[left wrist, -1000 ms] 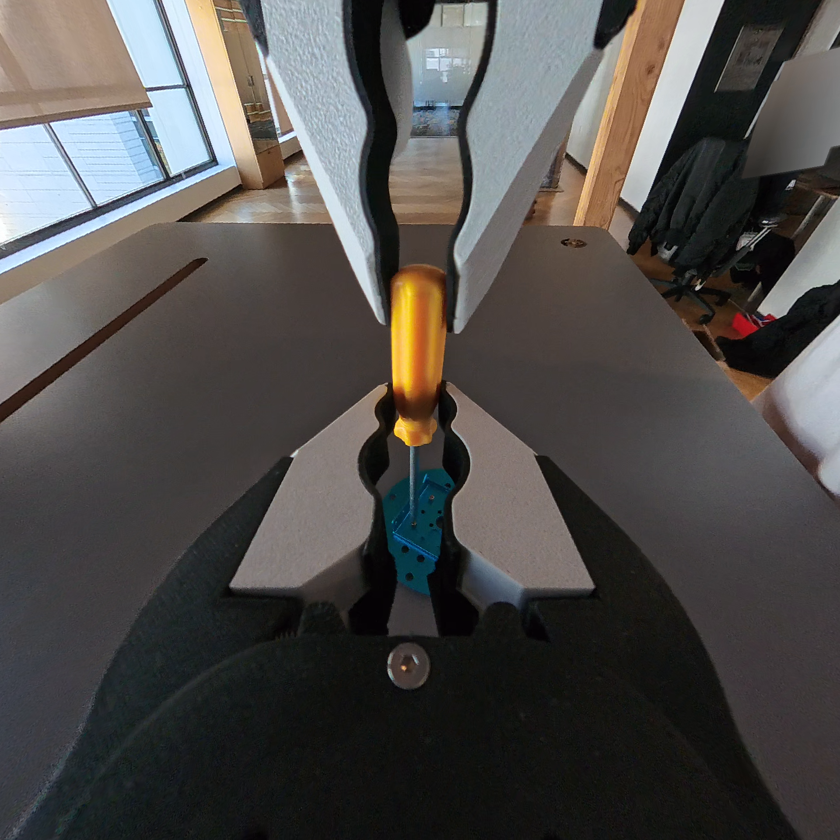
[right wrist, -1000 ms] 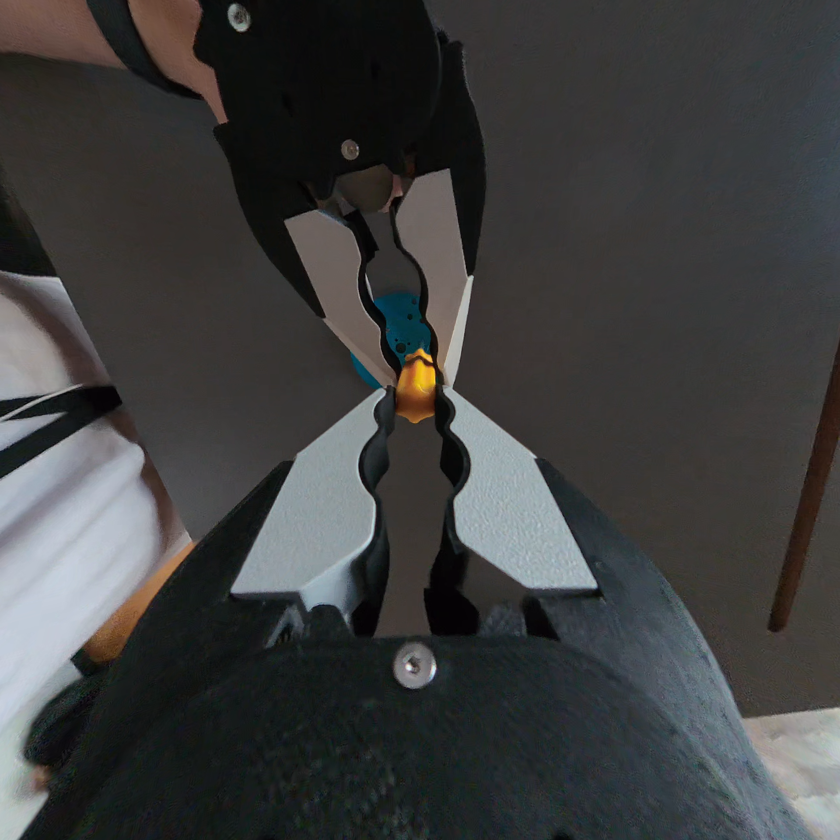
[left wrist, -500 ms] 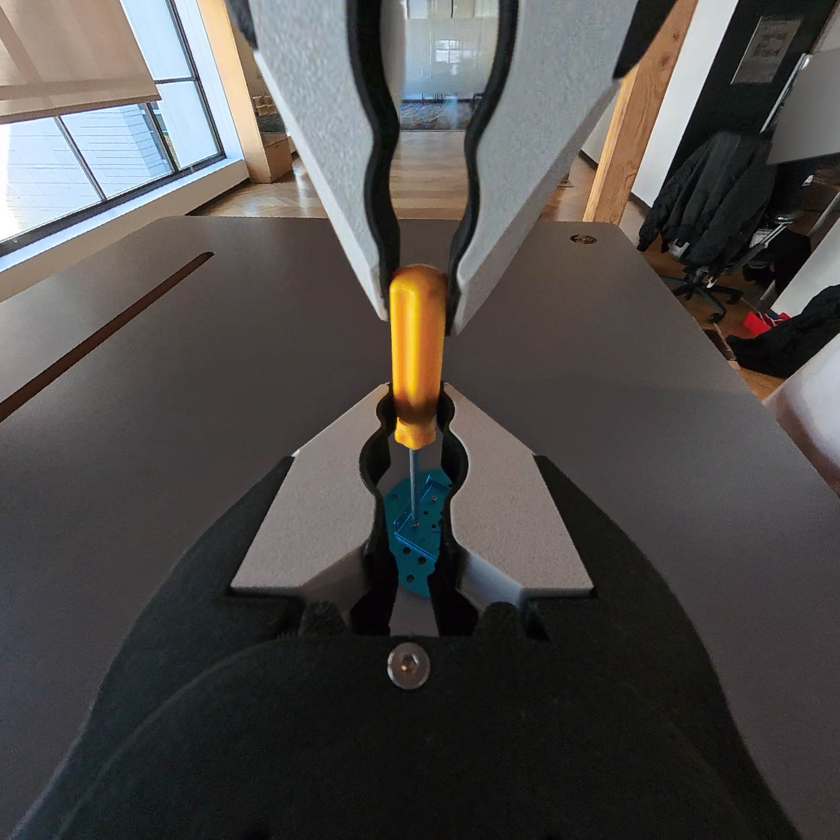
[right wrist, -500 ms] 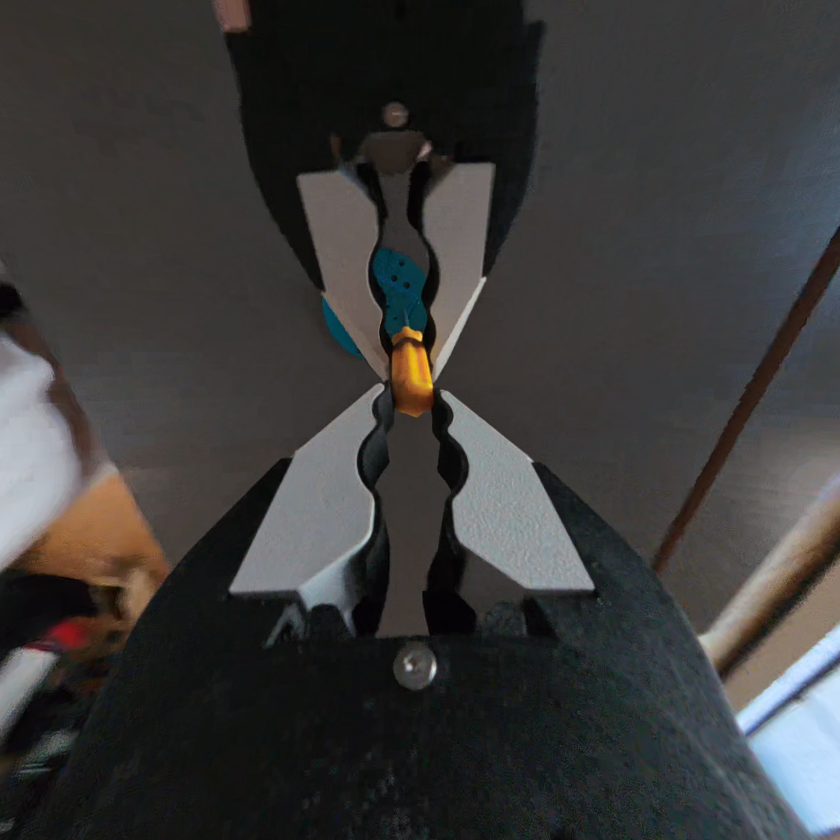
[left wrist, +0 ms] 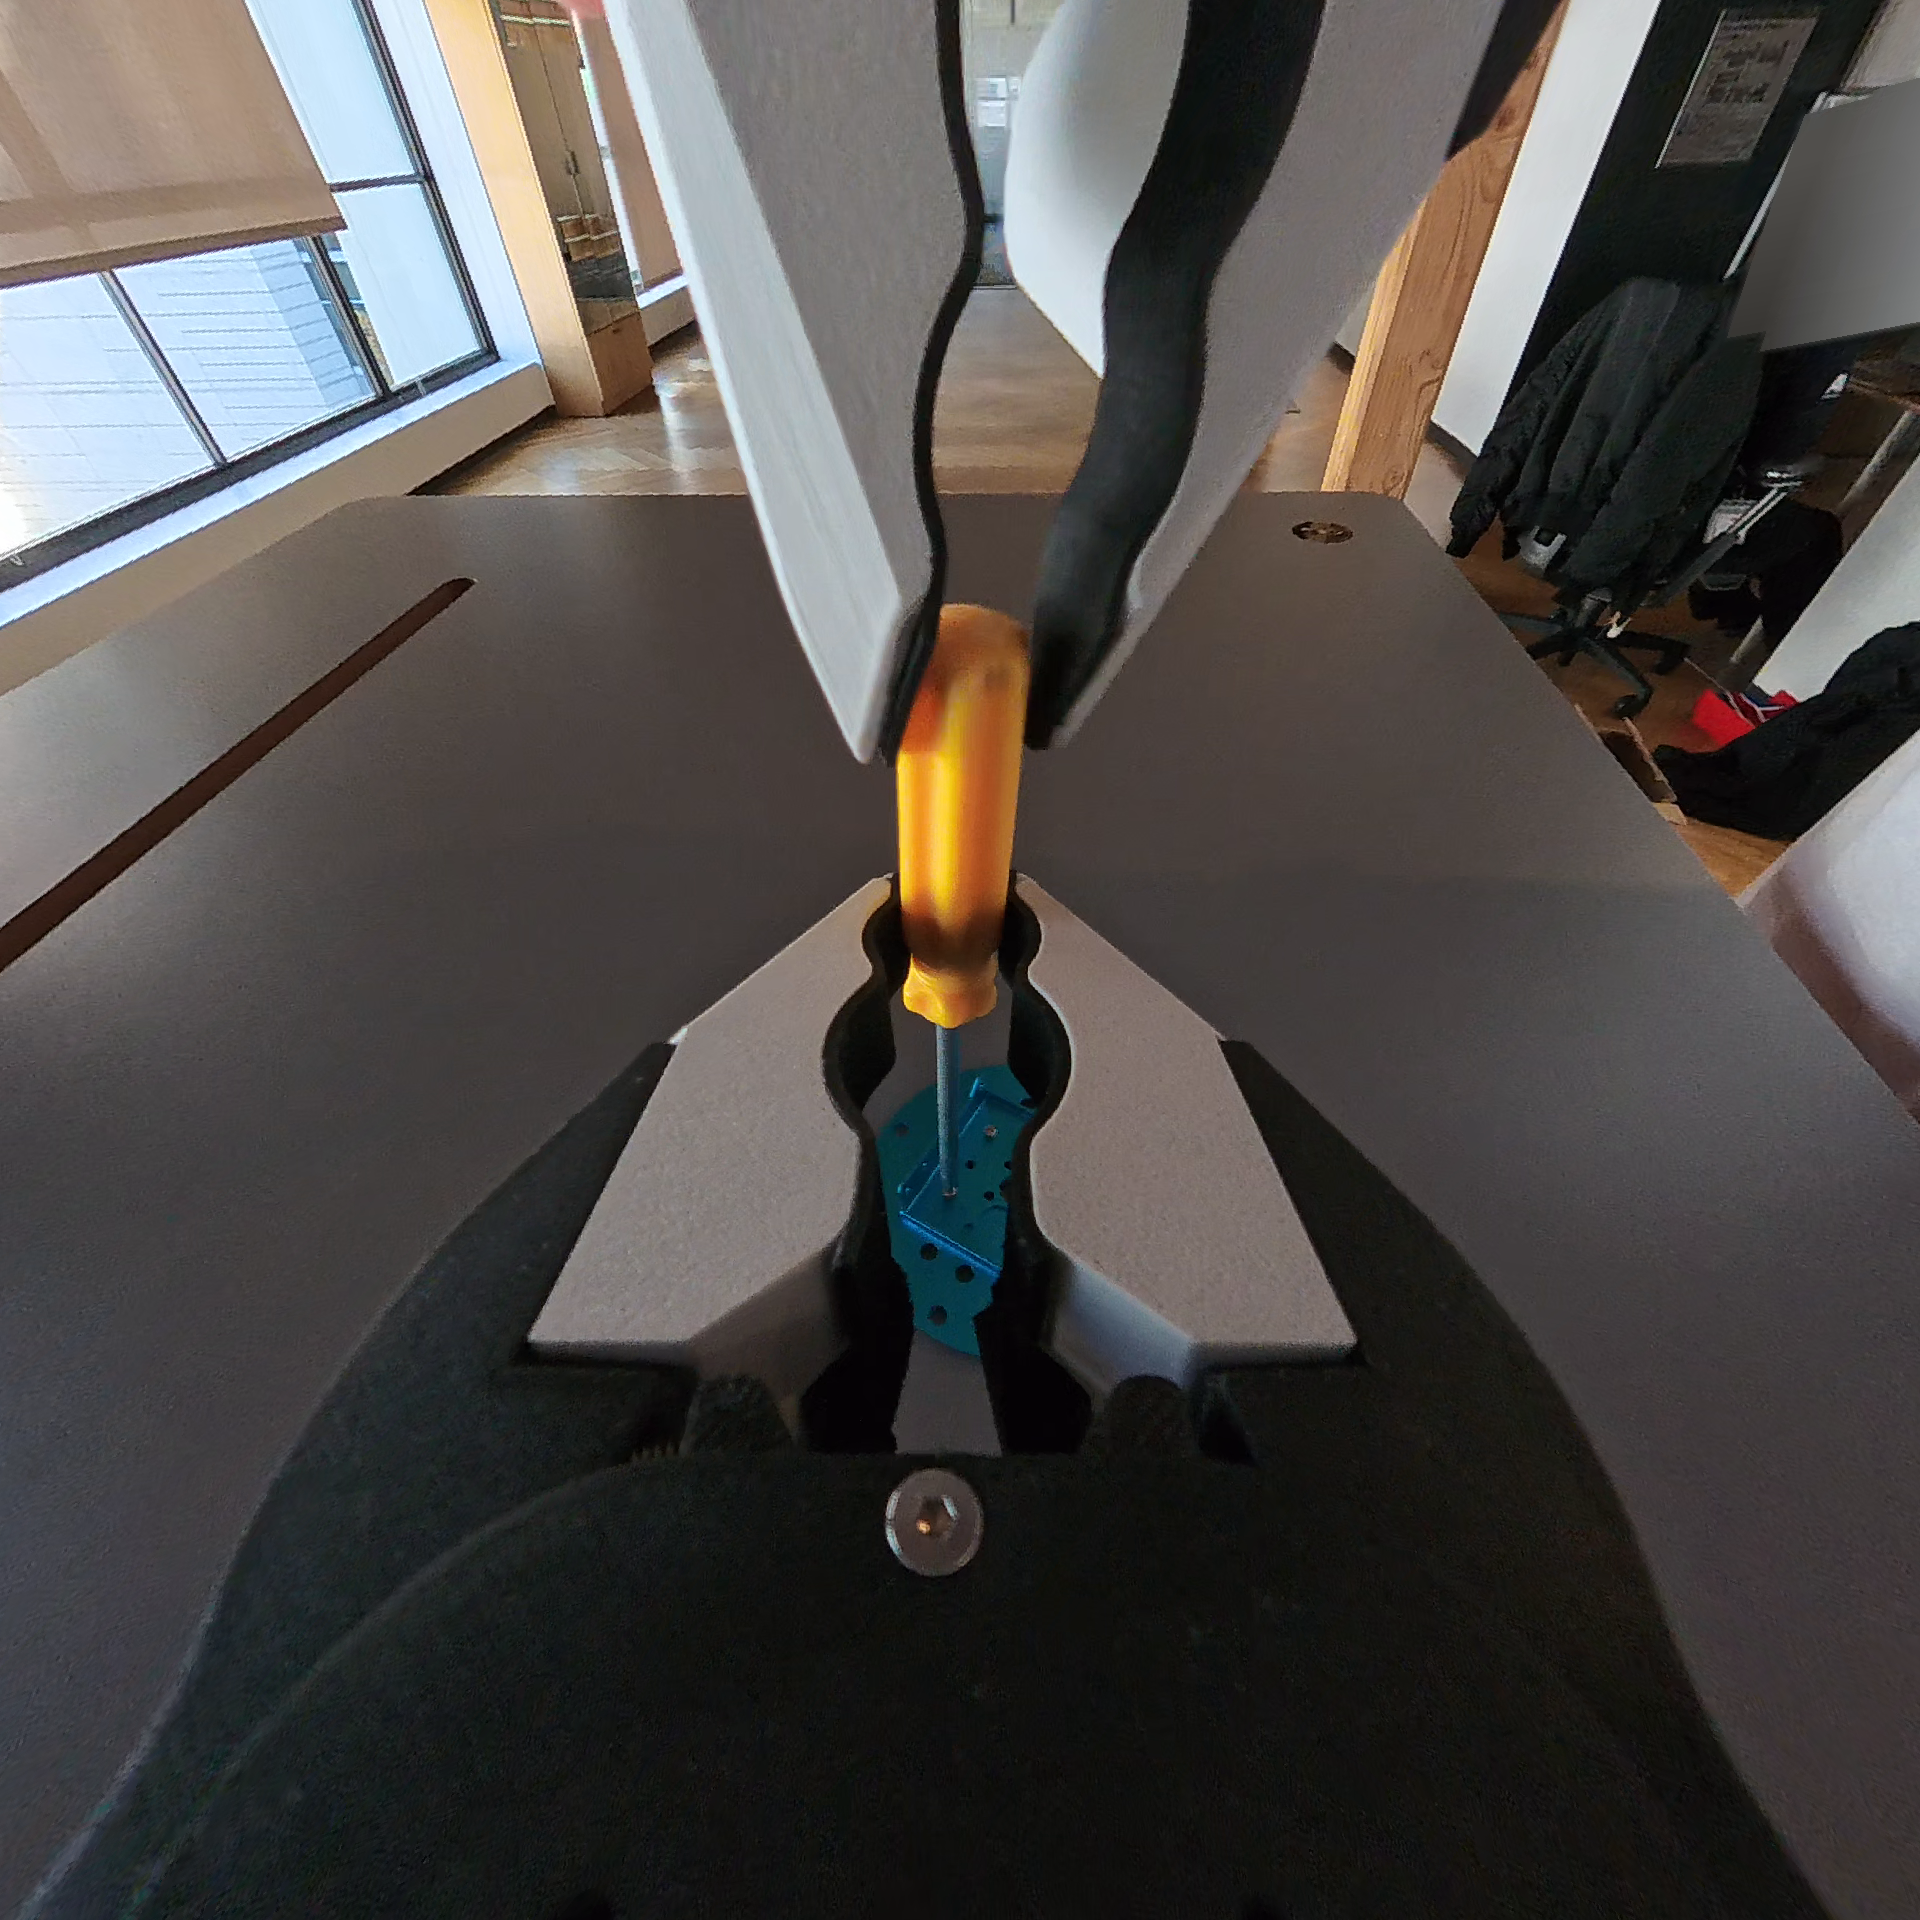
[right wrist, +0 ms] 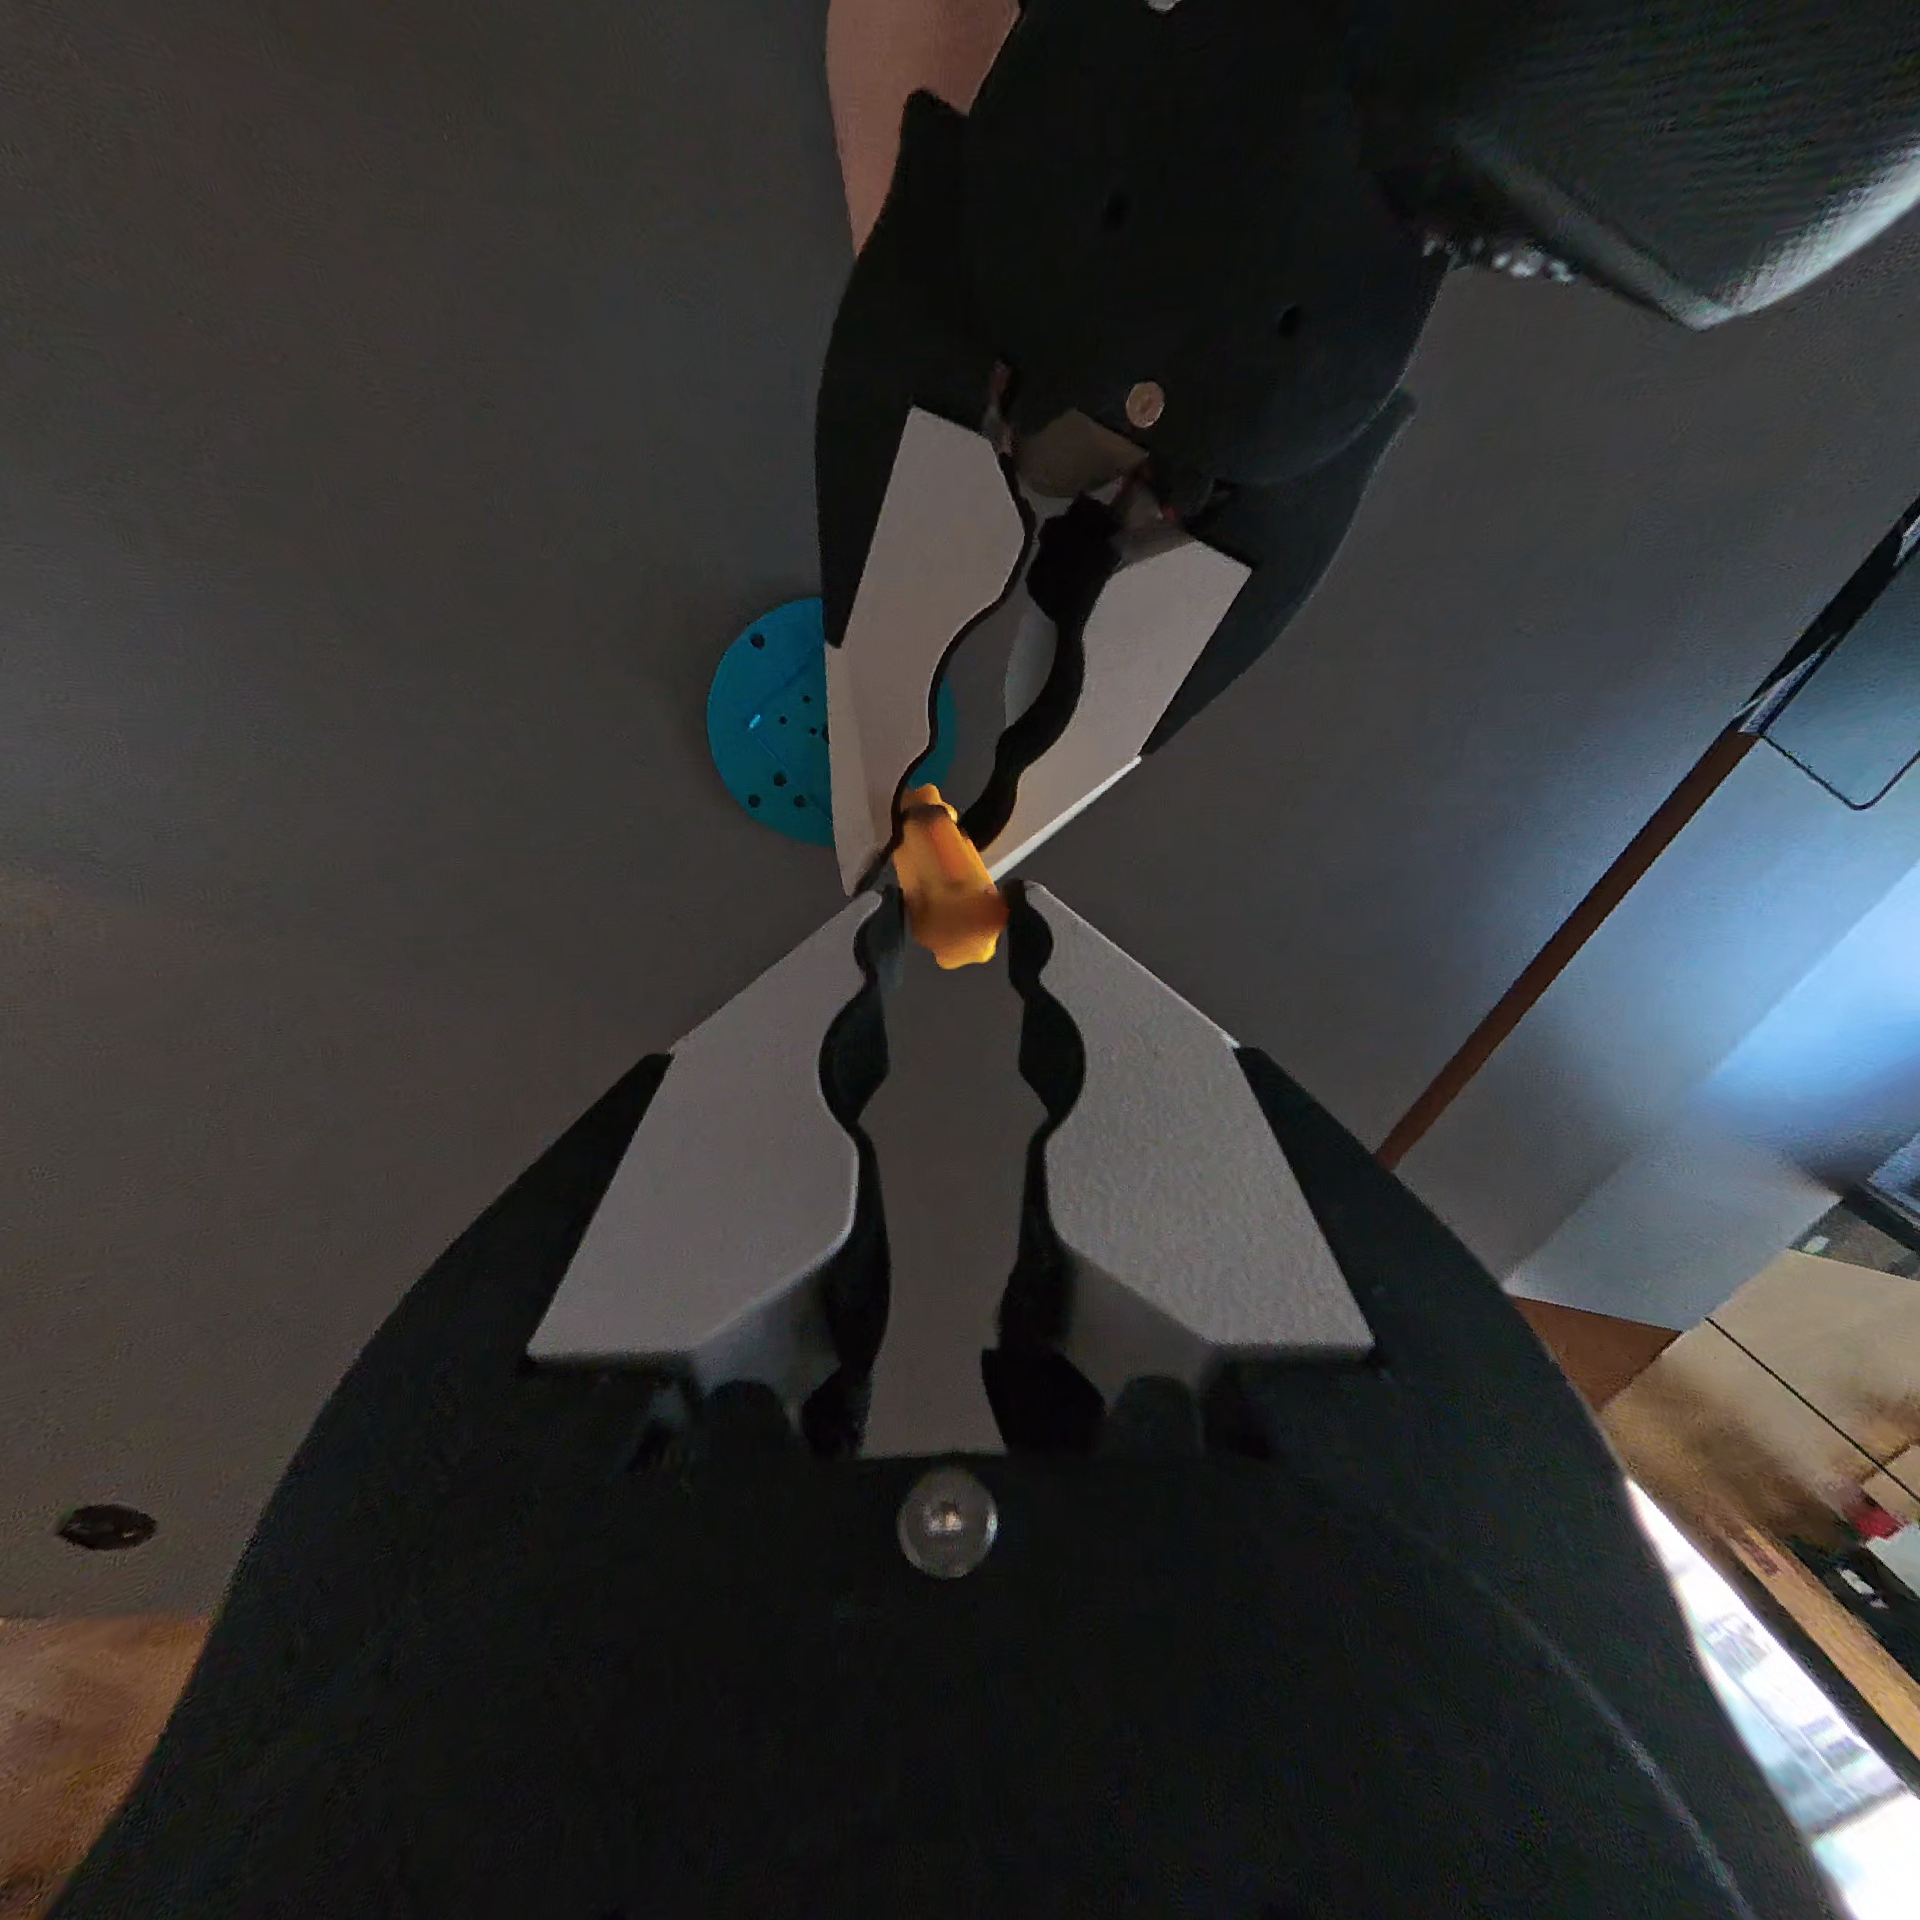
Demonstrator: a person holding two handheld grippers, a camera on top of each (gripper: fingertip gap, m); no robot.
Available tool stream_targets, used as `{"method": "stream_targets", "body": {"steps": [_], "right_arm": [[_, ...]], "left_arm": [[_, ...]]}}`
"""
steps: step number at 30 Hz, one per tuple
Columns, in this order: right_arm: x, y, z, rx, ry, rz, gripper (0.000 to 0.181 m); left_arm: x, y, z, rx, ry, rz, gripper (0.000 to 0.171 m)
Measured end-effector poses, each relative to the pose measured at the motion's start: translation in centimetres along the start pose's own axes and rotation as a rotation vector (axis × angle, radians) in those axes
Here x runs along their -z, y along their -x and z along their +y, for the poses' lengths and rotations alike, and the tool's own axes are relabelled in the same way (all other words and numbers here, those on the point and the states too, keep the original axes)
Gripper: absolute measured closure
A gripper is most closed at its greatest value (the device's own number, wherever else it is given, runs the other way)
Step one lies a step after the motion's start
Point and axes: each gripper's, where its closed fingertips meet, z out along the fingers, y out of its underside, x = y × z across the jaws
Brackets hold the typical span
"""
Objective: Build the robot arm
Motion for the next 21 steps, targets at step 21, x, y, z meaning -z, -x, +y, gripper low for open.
{"method": "stream_targets", "body": {"steps": [21], "right_arm": [[0.50,0.66,-0.64,-0.109,-0.031,-0.068,0.162]], "left_arm": [[-0.77,-0.50,0.05,-0.026,0.016,-0.006,0.157]]}}
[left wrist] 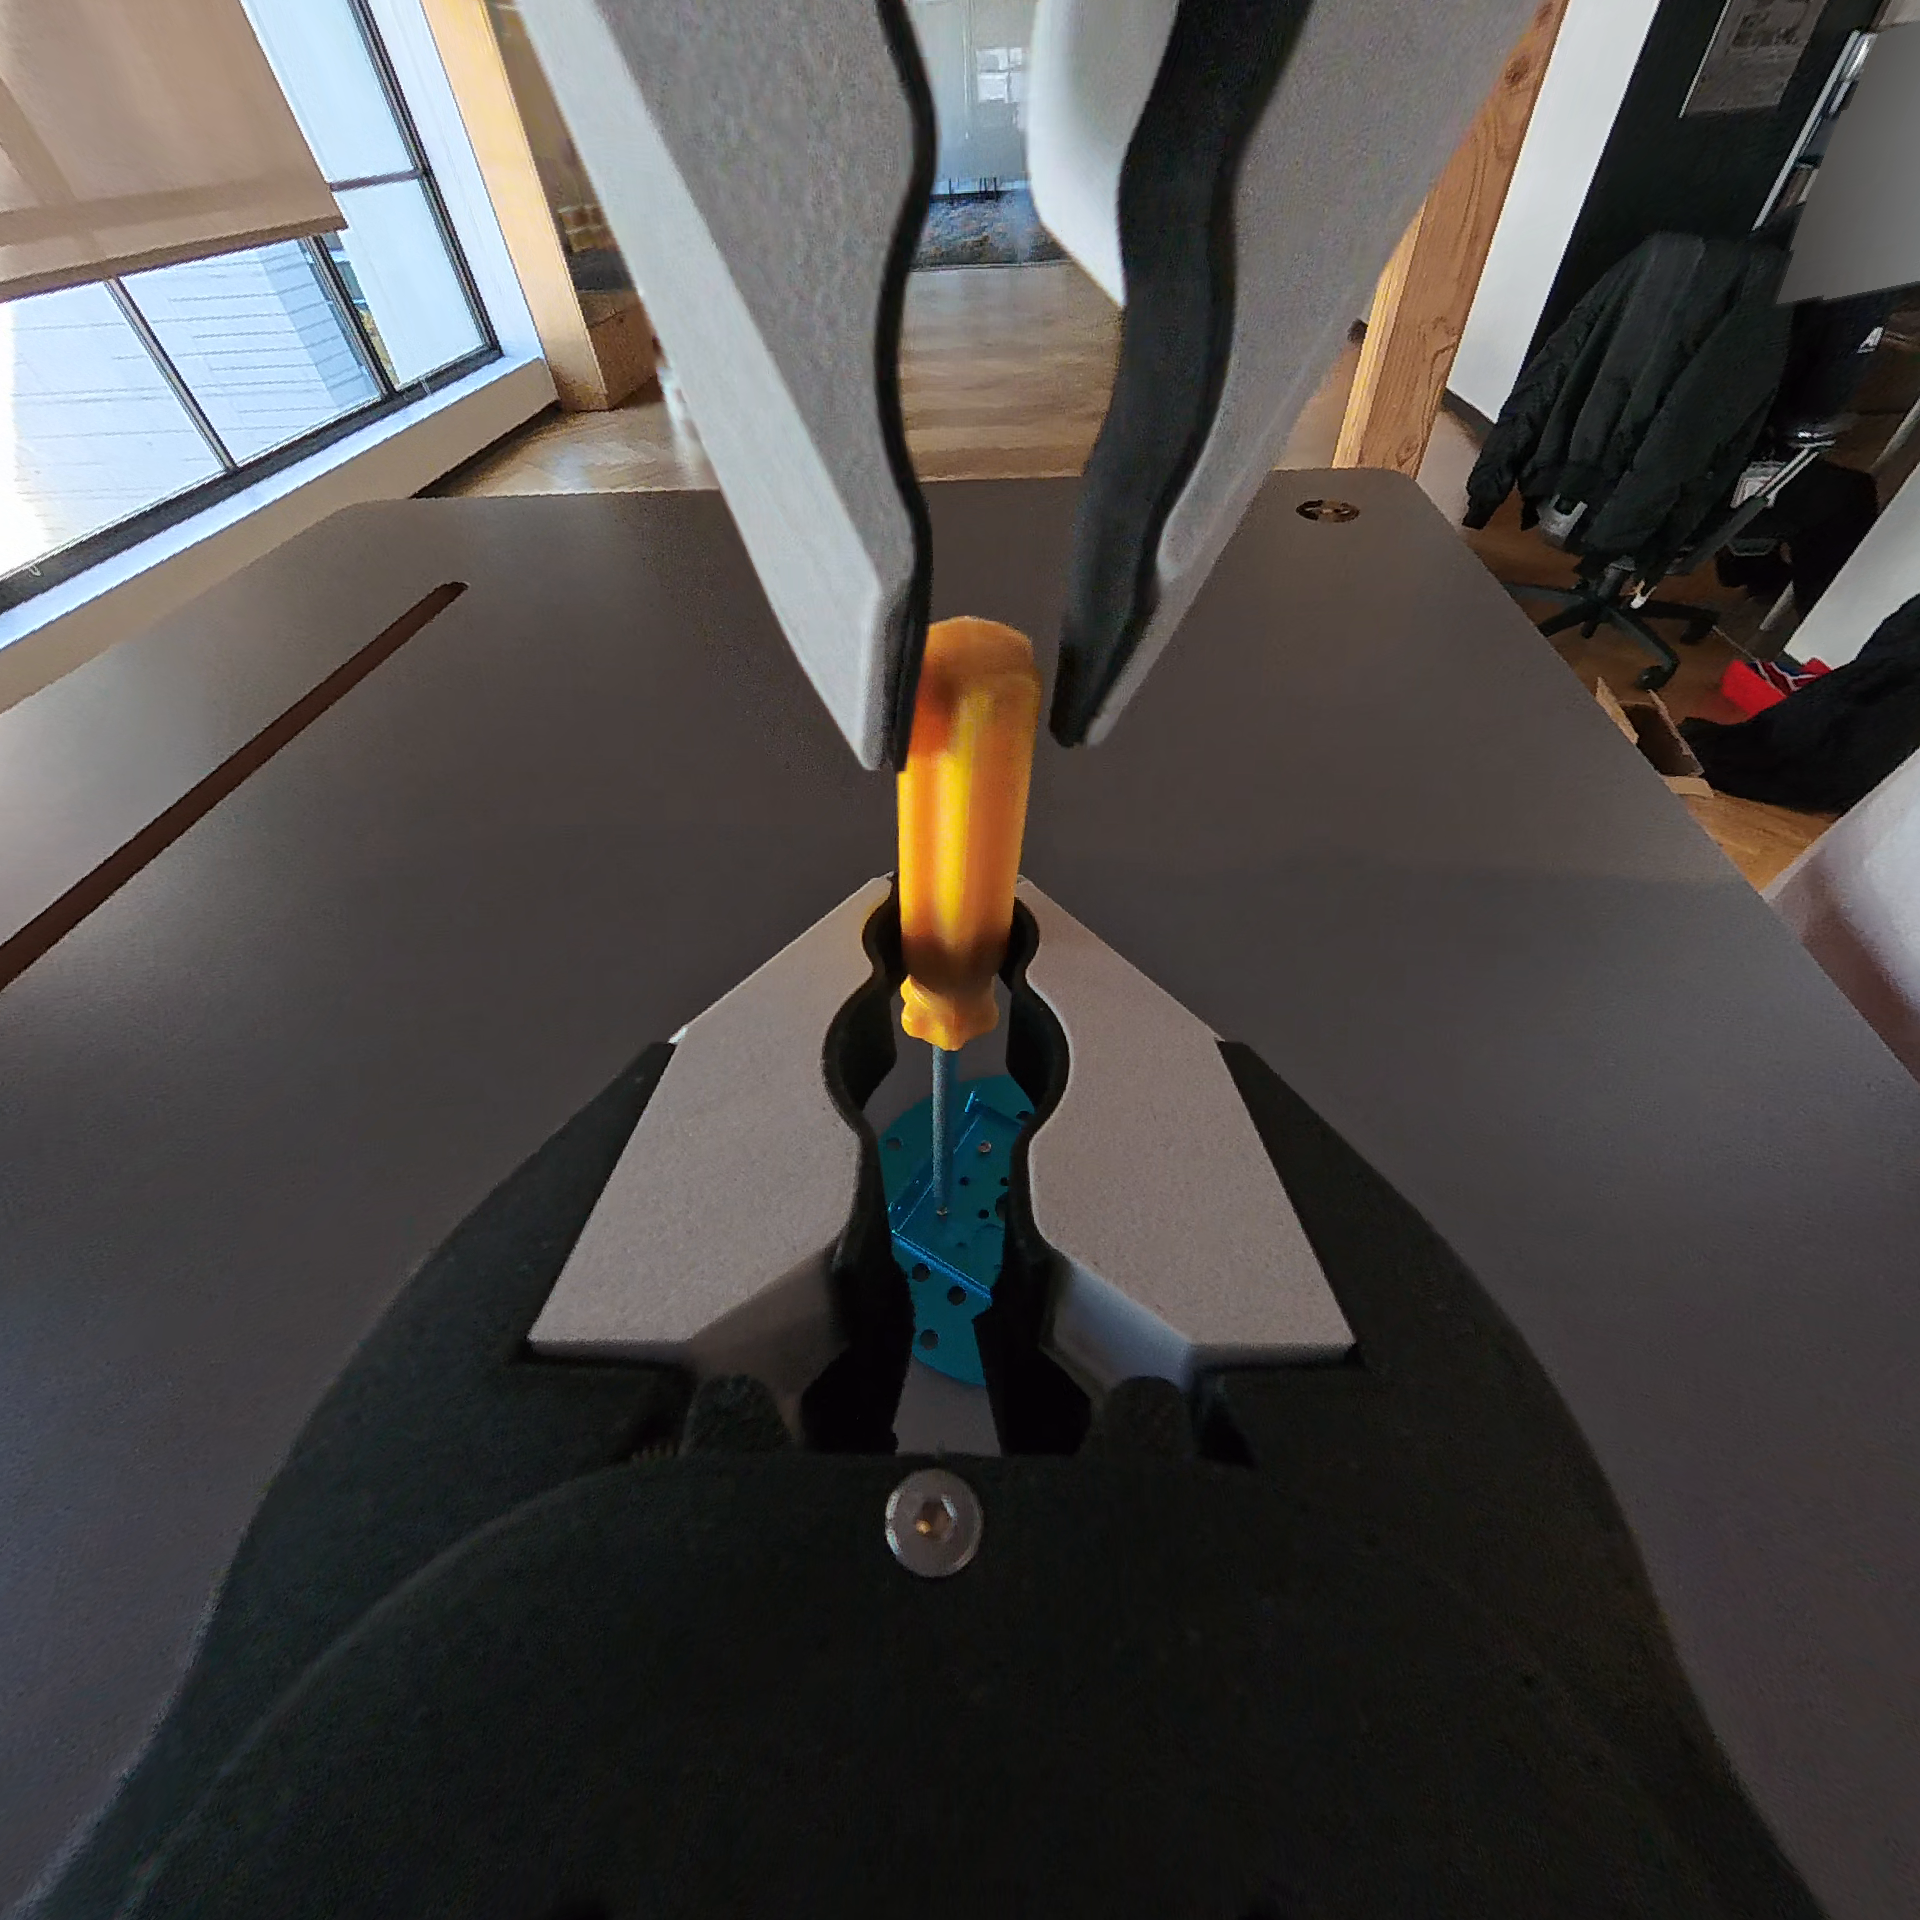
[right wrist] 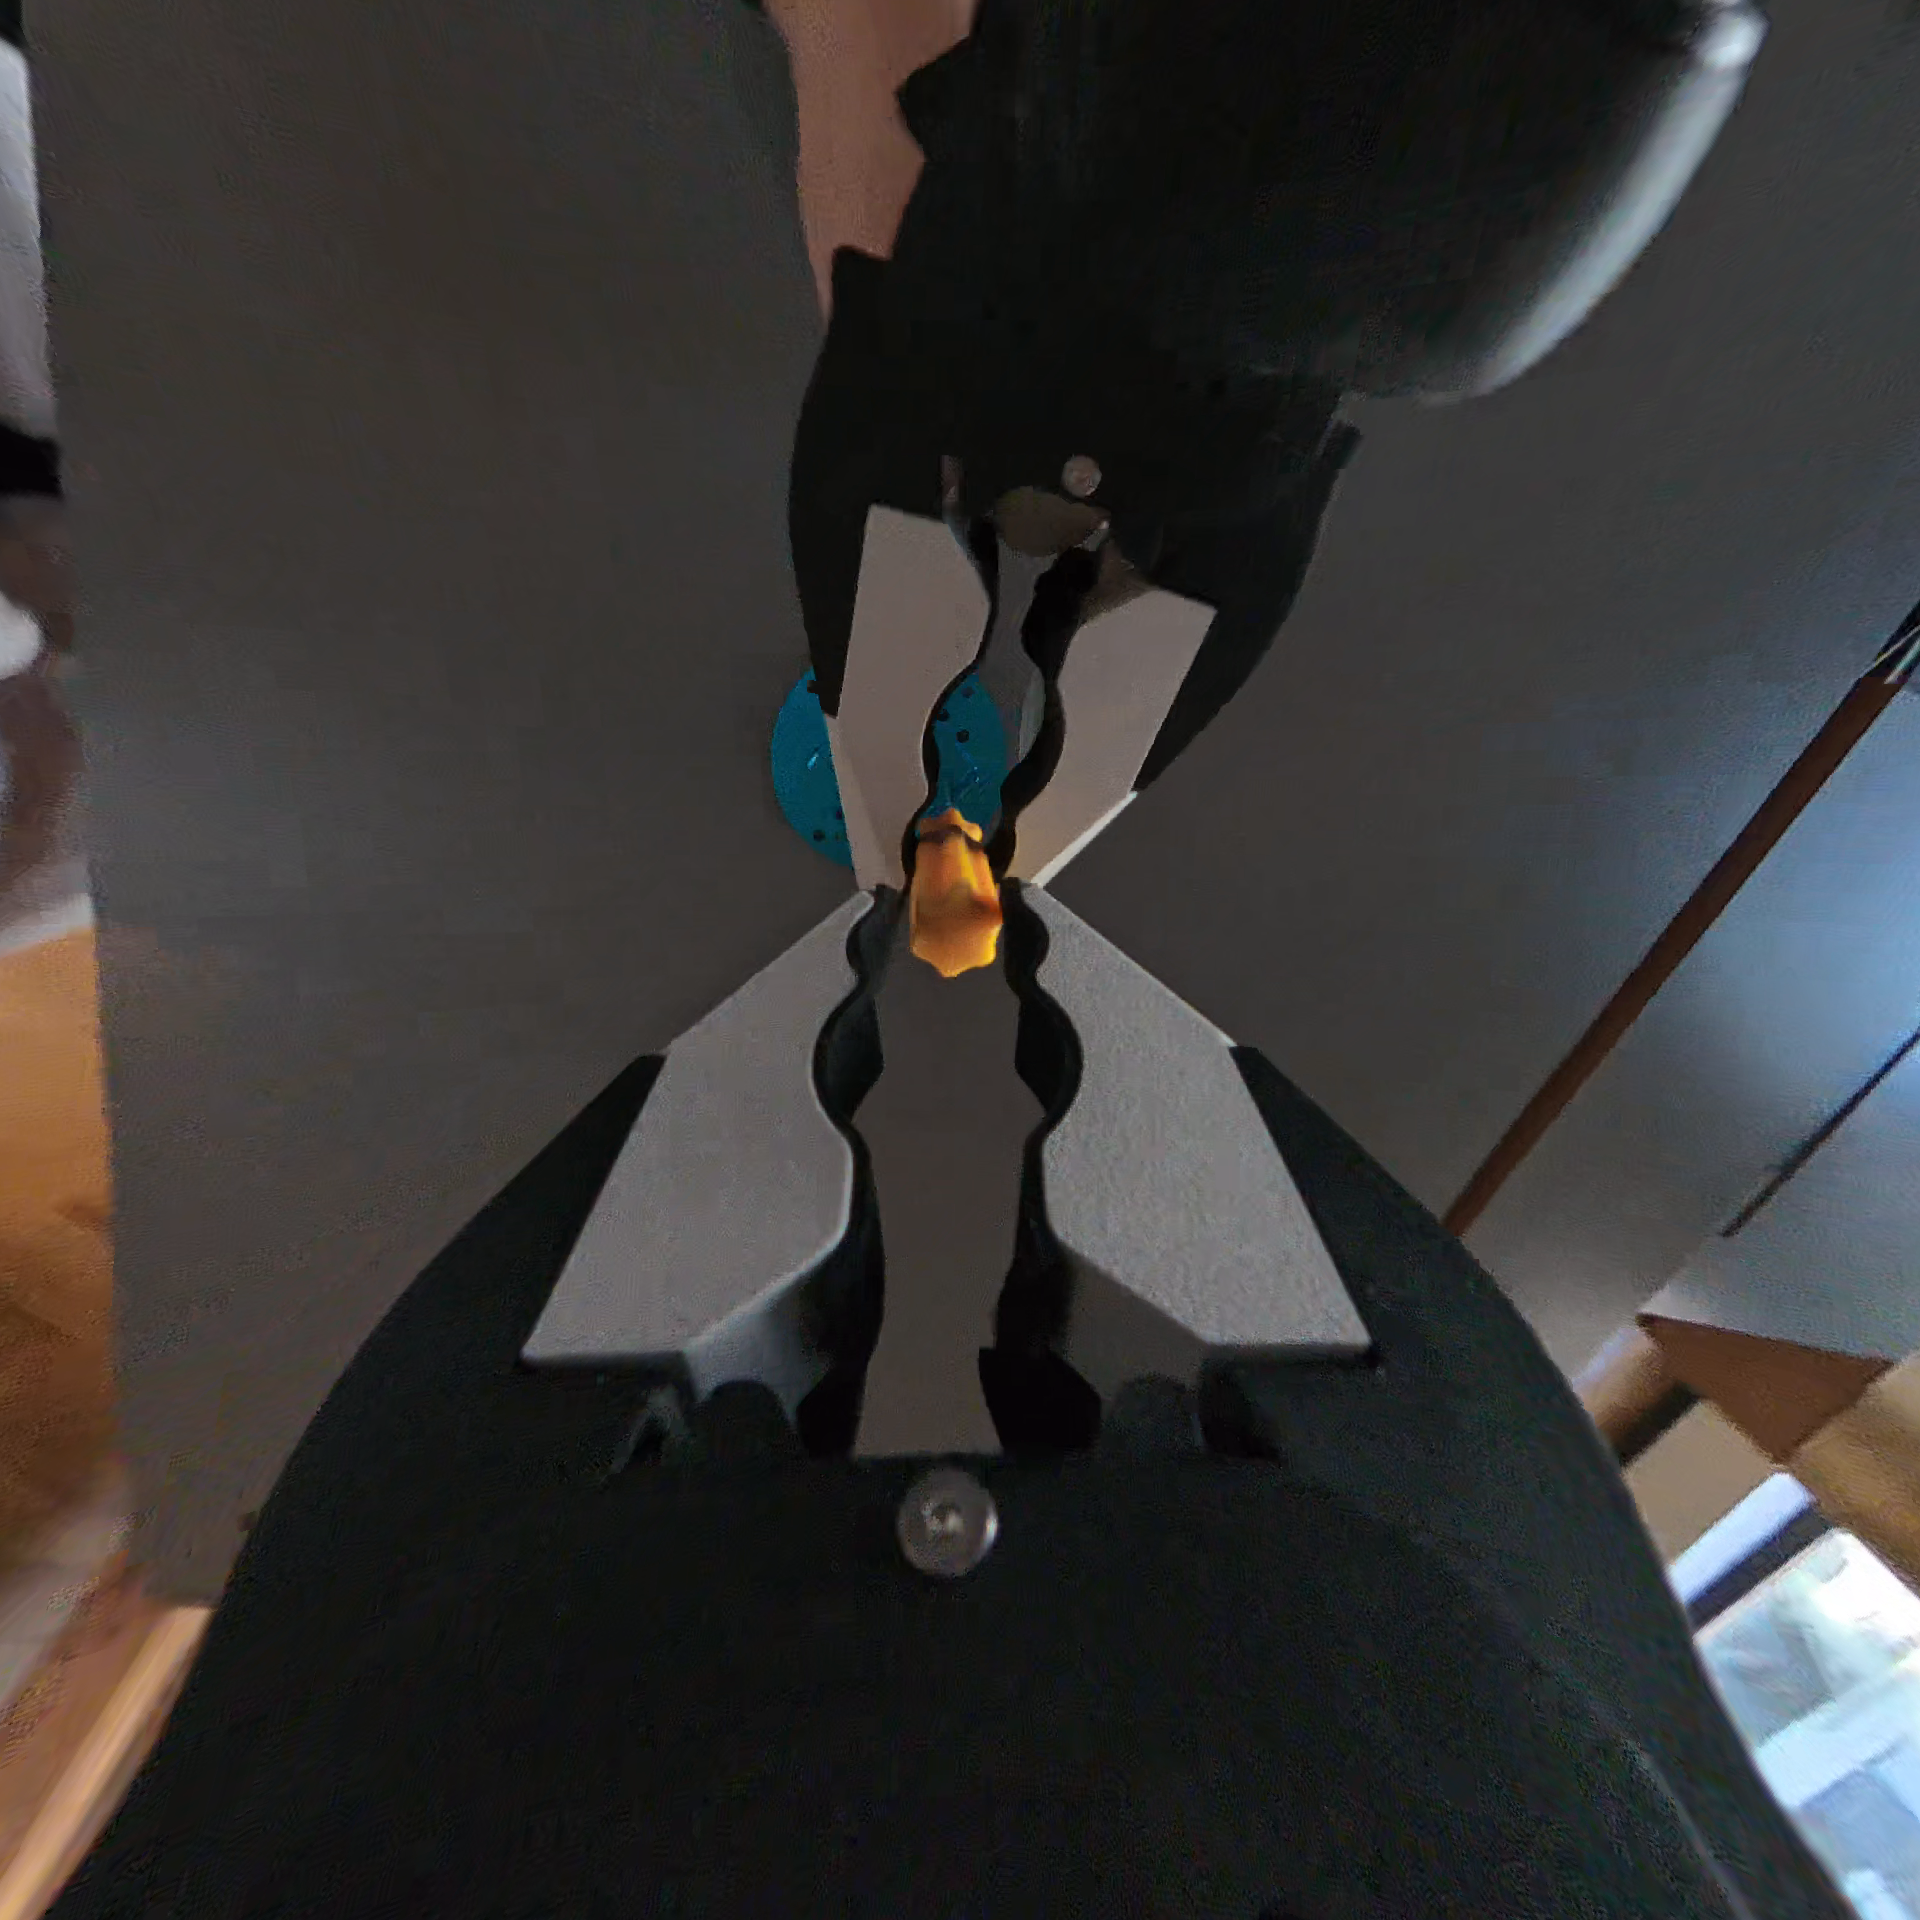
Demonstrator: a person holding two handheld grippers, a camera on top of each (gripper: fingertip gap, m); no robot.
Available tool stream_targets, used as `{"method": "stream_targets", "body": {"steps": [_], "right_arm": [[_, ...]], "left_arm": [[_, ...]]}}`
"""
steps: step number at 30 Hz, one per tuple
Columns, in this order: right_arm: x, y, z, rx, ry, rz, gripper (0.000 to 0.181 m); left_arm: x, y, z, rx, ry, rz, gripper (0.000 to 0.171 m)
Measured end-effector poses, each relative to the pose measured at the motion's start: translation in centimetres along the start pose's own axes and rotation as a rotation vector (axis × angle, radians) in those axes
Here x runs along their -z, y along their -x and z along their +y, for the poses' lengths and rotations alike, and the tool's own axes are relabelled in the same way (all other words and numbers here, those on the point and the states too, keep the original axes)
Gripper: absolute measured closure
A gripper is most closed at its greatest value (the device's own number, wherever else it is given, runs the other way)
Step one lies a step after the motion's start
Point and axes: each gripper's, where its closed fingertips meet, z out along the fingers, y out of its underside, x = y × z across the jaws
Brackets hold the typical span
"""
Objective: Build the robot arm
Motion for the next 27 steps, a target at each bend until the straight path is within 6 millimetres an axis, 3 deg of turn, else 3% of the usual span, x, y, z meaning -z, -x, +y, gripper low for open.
{"method": "stream_targets", "body": {"steps": [2,6,9,14,17,20,23,27], "right_arm": [[-0.3,-0.3,1.0,0.062,0.059,0.031,0.164],[-0.7,-0.1,1.1,0.011,0.079,0.012,0.165],[-0.7,-0.1,1.4,-0.148,0.113,-0.003,0.166],[-0.8,-0.4,1.1,-0.629,0.071,-0.027,0.165],[-0.9,-0.4,0.8,-0.558,0.076,-0.001,0.164],[-0.9,-0.4,0.8,-0.293,0.115,0.014,0.156],[-0.9,-0.1,0.7,-0.107,0.110,0.021,0.163],[-1.0,-0.4,0.8,-0.251,0.112,-0.005,0.163]], "left_arm": [[0.0,0.1,0.0,0.004,-0.003,-0.002,0.157],[0.0,0.0,0.0,0.006,-0.007,0.007,0.157],[-0.2,0.0,-0.1,0.019,-0.019,0.005,0.157],[-0.4,0.5,0.1,0.017,-0.008,-0.027,0.161],[-0.2,0.3,0.1,0.015,-0.019,-0.016,0.162],[-0.6,0.0,0.1,0.002,-0.008,-0.009,0.162],[-0.6,0.0,0.1,0.007,-0.010,-0.011,0.162],[-0.6,0.2,0.0,0.020,-0.015,-0.012,0.162]]}}
